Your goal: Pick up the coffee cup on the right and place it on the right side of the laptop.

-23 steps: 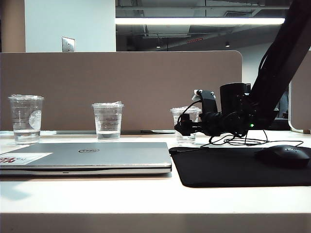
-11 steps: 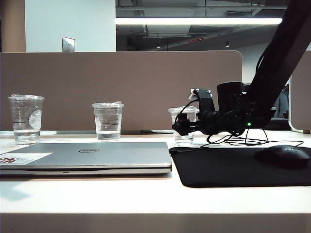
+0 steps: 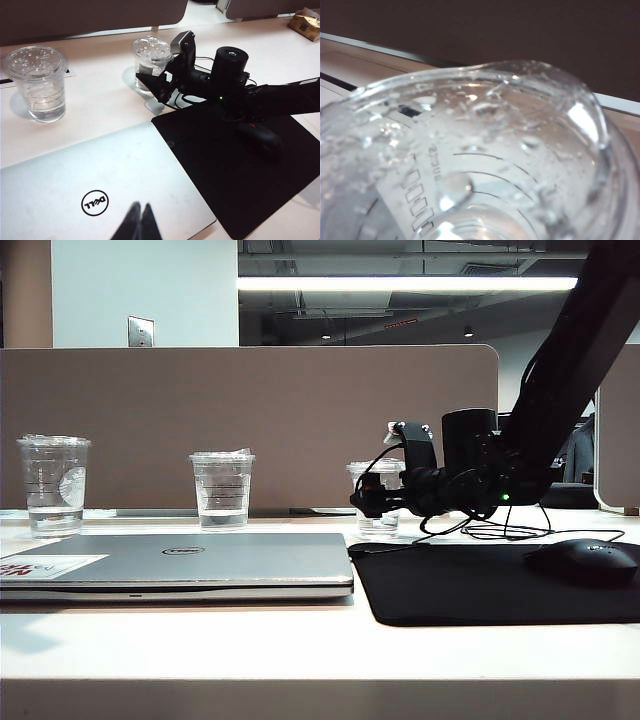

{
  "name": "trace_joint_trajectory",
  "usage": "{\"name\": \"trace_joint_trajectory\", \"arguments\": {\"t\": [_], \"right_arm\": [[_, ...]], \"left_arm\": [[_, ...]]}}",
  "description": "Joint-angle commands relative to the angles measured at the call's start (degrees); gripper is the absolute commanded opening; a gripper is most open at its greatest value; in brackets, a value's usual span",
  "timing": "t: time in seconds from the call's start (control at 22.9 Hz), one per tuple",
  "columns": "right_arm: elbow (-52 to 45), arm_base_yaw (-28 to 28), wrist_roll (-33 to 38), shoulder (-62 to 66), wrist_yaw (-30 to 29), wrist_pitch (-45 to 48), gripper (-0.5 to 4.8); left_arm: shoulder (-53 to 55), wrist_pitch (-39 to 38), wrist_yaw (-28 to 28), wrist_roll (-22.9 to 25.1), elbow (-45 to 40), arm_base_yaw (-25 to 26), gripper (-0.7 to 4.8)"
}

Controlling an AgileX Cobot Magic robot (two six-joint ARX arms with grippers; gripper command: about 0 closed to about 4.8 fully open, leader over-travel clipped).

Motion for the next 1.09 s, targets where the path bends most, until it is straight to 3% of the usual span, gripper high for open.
{"name": "trace_joint_trajectory", "arguments": {"t": [0.04,0.26,0.48,0.52,0.57,1.09], "right_arm": [[0.28,0.13,-0.15,0.04,0.17,1.29,4.79],[0.26,0.13,-0.15,0.07,0.37,1.29,4.79],[0.26,0.13,-0.15,0.07,0.33,1.33,3.34],[0.26,0.13,-0.13,0.07,0.33,1.36,2.73],[0.26,0.13,-0.13,0.07,0.31,1.36,2.44],[0.22,0.13,0.96,-2.21,-0.37,0.81,2.42]], "left_arm": [[-0.09,0.42,0.33,-0.17,0.07,0.07,-0.05],[-0.09,0.44,0.28,-0.15,0.07,0.07,-0.05],[-0.09,0.42,0.28,-0.15,0.07,0.07,-0.05],[-0.09,0.42,0.28,-0.15,0.07,0.07,-0.05],[-0.09,0.44,0.28,-0.15,0.07,0.07,-0.05],[-0.09,0.44,0.28,-0.15,0.07,0.07,-0.05]]}}
